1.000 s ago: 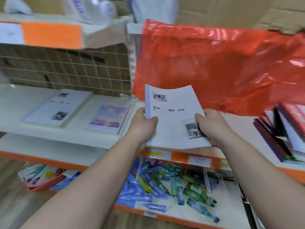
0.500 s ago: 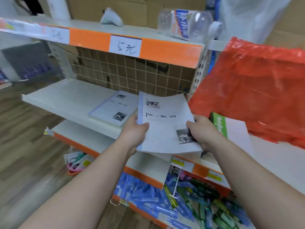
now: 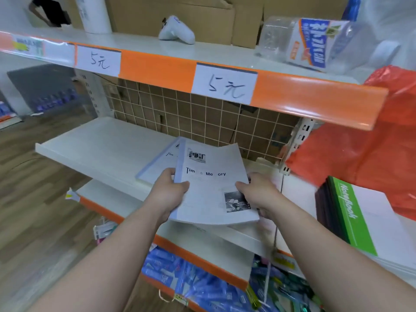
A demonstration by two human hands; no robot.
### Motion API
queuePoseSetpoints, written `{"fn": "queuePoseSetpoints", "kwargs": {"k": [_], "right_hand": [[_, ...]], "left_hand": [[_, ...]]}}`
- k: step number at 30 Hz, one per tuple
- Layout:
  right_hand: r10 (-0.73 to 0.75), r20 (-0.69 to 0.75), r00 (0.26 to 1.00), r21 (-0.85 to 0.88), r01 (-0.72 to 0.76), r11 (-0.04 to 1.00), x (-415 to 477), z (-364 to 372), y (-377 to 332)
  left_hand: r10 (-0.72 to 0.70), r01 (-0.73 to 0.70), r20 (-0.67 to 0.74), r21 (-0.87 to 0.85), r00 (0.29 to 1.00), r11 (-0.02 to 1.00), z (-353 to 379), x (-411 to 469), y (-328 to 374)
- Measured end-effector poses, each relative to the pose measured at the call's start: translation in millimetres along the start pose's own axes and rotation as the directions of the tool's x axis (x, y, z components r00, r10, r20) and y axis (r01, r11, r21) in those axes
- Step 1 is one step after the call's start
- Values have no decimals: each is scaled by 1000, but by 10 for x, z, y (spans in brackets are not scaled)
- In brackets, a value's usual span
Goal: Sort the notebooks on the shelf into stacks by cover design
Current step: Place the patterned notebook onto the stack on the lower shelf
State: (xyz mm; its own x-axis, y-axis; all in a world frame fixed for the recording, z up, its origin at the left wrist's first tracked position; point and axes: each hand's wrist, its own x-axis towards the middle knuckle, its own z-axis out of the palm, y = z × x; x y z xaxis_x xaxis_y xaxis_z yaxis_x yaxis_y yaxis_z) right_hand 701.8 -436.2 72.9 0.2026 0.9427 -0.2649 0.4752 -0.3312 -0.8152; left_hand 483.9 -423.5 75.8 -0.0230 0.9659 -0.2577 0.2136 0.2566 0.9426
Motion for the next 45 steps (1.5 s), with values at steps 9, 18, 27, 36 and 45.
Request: {"fn": "queuePoseSetpoints", "kwargs": {"k": [9, 18, 27, 36, 45], "right_hand": [[111, -140, 984, 55, -104, 993, 484, 677, -294], [139, -208, 968, 17, -139, 990, 875, 1162, -567], [180, -265, 947, -72, -205, 976, 1166, 1312, -511], [159, -297, 941, -201, -225, 953, 1146, 1368, -488], [145, -305, 941, -302, -240, 923, 1072, 1417, -446]], "left_hand": [[86, -111, 178, 136, 980, 984, -554, 987, -25], [98, -152, 135, 478, 986, 865, -929, 1698, -47], [188, -243, 156, 691, 970, 681, -864, 2093, -112], [206, -275, 190, 780, 960, 562, -817, 2239, -243], [214, -291, 208, 806, 954, 516, -868, 2233, -339]]}}
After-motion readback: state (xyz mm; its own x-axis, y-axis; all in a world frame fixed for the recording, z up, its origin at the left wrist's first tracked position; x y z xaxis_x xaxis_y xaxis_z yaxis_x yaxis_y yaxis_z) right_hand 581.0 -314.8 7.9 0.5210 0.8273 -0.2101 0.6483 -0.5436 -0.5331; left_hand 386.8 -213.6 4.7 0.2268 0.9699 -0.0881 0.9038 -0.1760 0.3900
